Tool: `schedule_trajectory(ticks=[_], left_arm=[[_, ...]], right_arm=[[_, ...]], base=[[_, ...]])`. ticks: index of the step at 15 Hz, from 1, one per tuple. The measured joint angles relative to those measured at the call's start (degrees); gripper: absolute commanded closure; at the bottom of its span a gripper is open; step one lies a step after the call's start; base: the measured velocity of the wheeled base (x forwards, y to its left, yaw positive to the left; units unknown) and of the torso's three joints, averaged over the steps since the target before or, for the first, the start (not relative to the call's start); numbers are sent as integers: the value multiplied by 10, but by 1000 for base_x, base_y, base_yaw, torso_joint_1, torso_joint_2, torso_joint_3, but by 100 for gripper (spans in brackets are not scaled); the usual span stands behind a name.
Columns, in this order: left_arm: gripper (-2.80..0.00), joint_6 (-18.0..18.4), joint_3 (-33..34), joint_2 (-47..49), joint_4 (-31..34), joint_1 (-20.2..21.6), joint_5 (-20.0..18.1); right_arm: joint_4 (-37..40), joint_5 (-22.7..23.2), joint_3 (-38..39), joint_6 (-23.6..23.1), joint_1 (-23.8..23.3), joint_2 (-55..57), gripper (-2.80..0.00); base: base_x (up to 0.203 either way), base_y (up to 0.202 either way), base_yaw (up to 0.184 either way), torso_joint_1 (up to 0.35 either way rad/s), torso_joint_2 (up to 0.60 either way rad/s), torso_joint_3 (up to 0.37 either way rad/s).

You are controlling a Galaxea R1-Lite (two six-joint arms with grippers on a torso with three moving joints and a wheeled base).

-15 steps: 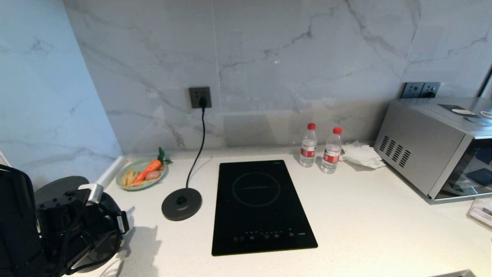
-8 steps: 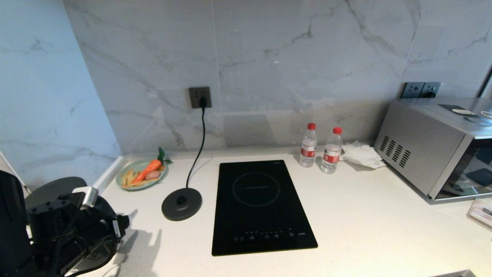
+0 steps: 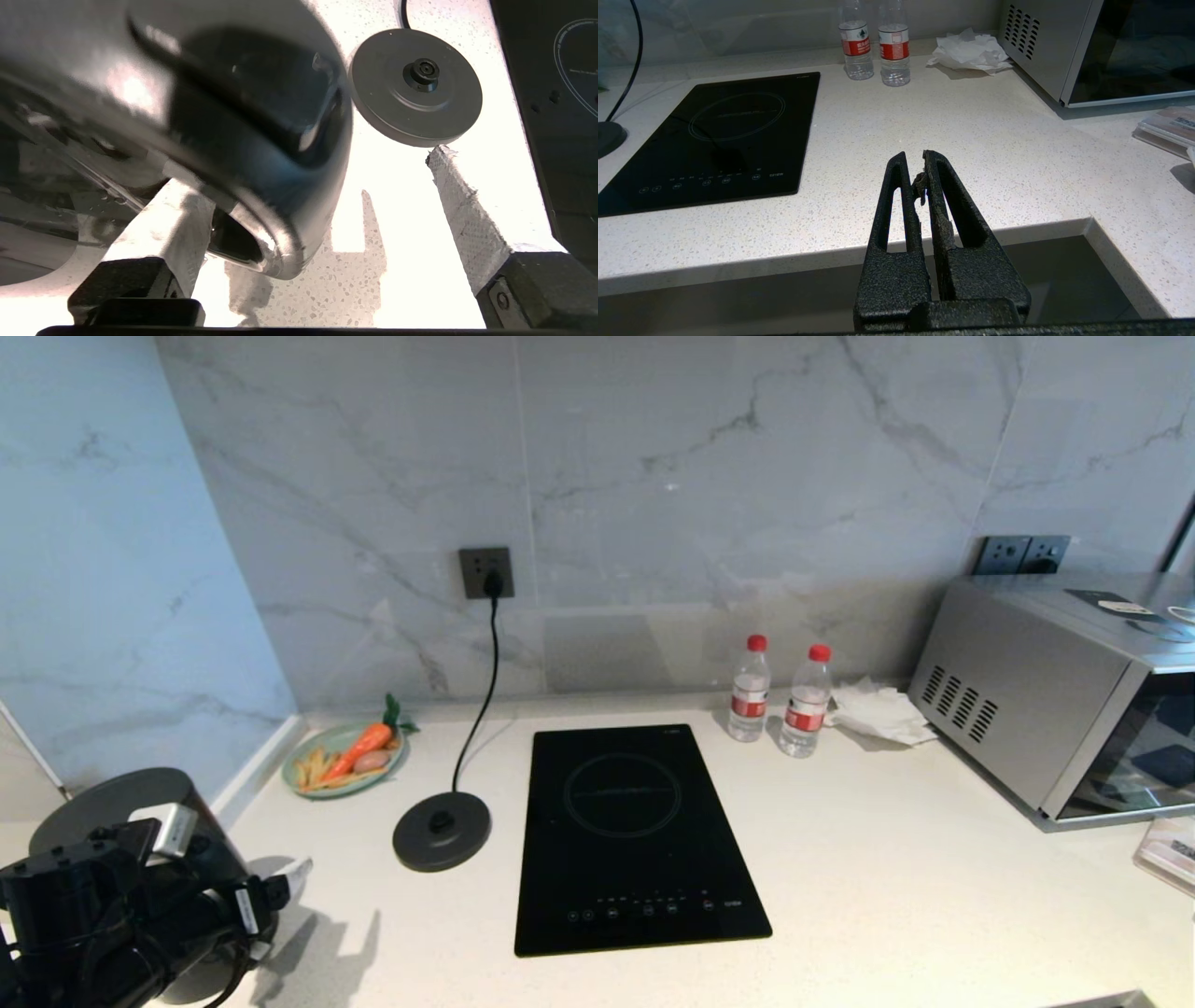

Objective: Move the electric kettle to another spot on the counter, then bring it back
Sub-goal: Place it by the sink

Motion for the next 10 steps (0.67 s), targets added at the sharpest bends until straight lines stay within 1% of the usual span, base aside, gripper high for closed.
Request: schedule_trajectory(ticks=[4,7,8,10], left_arm=[[-280,3,-6,0,-1,-32,1],[-280,5,-25,7,-1,-44,2],[-280,4,-29,8,-1,-45,1],[-280,3,-32,8,-1,-47,1]], right_arm=[[0,0,0,0,0,0,0],[0,0,0,0,0,0,0],[0,0,0,0,0,0,0],[0,0,0,0,0,0,0]], base=[[0,0,0,0,0,0],[0,0,0,0,0,0],[-122,0,-3,11,13,2],[-187,0,-5,-3,4,9]])
